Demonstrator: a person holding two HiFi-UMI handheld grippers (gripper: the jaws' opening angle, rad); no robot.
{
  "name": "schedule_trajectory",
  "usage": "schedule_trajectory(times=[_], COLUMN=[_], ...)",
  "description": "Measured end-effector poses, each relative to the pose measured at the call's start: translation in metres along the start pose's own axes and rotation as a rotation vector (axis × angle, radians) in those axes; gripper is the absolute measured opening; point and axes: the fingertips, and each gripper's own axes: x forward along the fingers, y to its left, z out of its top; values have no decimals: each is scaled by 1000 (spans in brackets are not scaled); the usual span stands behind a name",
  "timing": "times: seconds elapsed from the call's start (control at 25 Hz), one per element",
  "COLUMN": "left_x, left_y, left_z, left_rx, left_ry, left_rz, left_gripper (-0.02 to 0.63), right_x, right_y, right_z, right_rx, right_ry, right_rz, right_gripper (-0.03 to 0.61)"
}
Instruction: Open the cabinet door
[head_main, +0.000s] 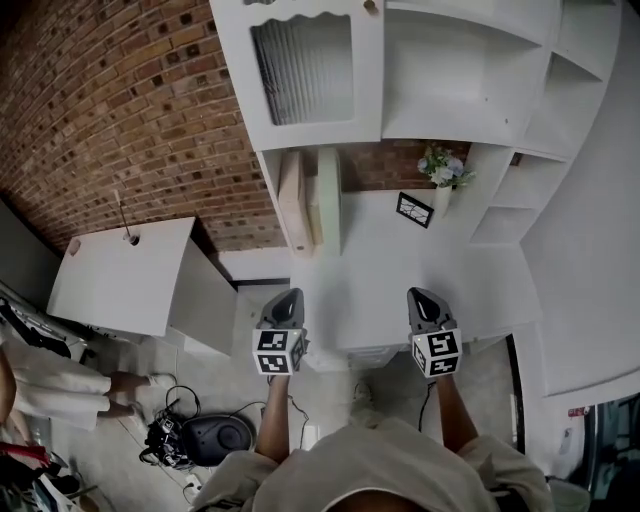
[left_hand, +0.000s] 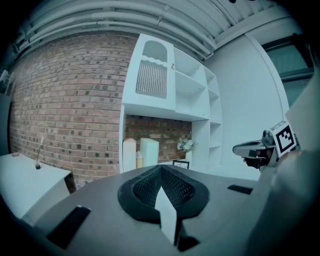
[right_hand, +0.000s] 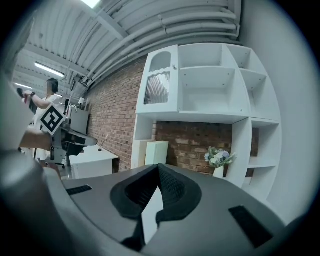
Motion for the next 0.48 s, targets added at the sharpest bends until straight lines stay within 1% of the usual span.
schedule_trajectory(times=[0.24,0.48], left_x=[57,105], left_y=[14,25], left_z=[14,32], left_rx=[-8,1], left_ry=[14,1], left_rz=[18,48], left_gripper=[26,26], right_x=[57,109], right_y=[-32,-66], right_z=[7,11], right_rx=[-20,-29], right_ry=[-2,-13], right_rz=[16,32], right_gripper=[12,12])
